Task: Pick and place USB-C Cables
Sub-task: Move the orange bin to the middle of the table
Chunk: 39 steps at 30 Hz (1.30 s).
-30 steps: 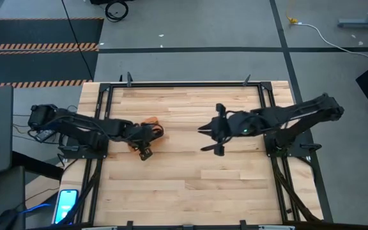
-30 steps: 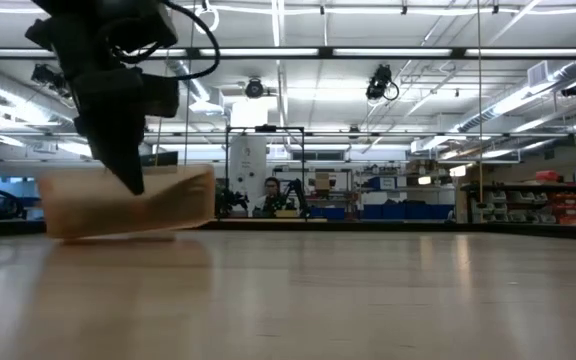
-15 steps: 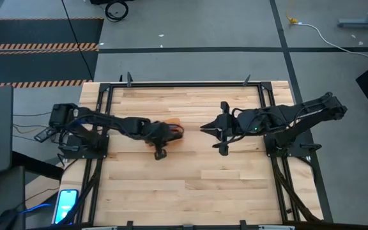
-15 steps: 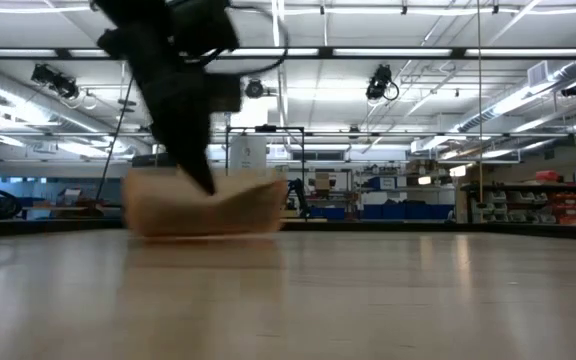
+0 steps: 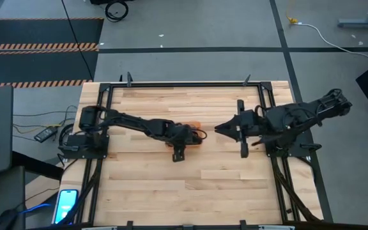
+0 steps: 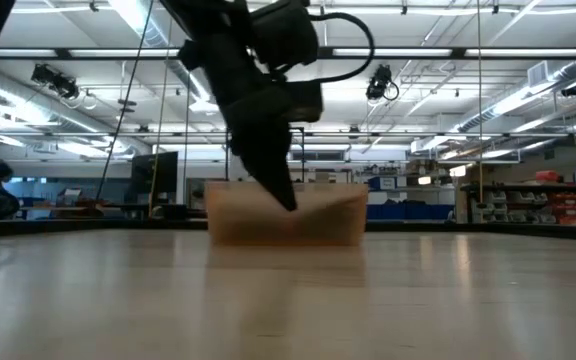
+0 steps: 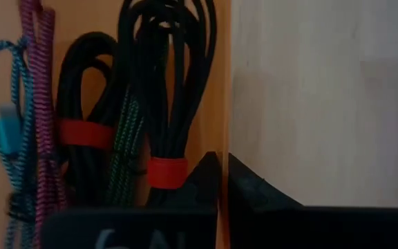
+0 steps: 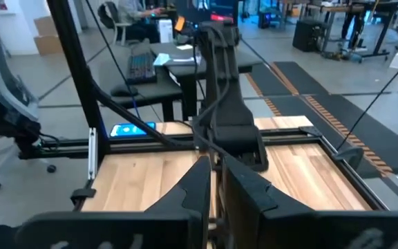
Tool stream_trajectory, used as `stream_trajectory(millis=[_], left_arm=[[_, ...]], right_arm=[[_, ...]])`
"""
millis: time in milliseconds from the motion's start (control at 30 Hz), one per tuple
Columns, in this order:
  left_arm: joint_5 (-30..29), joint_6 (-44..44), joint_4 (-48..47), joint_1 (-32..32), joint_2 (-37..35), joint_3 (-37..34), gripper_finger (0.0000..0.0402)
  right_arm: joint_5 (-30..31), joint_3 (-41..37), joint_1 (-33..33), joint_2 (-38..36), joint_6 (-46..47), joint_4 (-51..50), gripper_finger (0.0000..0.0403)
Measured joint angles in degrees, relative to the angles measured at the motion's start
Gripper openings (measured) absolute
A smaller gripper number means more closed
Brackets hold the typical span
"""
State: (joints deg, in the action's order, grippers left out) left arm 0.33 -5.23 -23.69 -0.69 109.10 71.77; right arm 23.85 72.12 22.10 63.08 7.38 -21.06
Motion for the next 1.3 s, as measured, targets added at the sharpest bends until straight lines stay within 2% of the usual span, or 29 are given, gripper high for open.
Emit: stream_trajectory(millis=[367, 600, 1300], left_arm=[[1.49, -0.35, -0.33, -1.55, 2.9, 5.42, 0.0008], [1.62, -1.61, -0.39, -3.23, 2.9, 5.46, 0.0009], [1.38, -1.64, -2.36, -2.16, 2.77, 5.46, 0.0011]], right_arm=[[0.8, 0.0, 1.91, -0.51, -1.03, -1.21, 0.0045], [0.78, 0.0, 1.91, -0.47, -0.92, -1.77, 0.0045], [0.58, 0.0, 1.91, -0.34, 0.0, -1.95, 0.0045]])
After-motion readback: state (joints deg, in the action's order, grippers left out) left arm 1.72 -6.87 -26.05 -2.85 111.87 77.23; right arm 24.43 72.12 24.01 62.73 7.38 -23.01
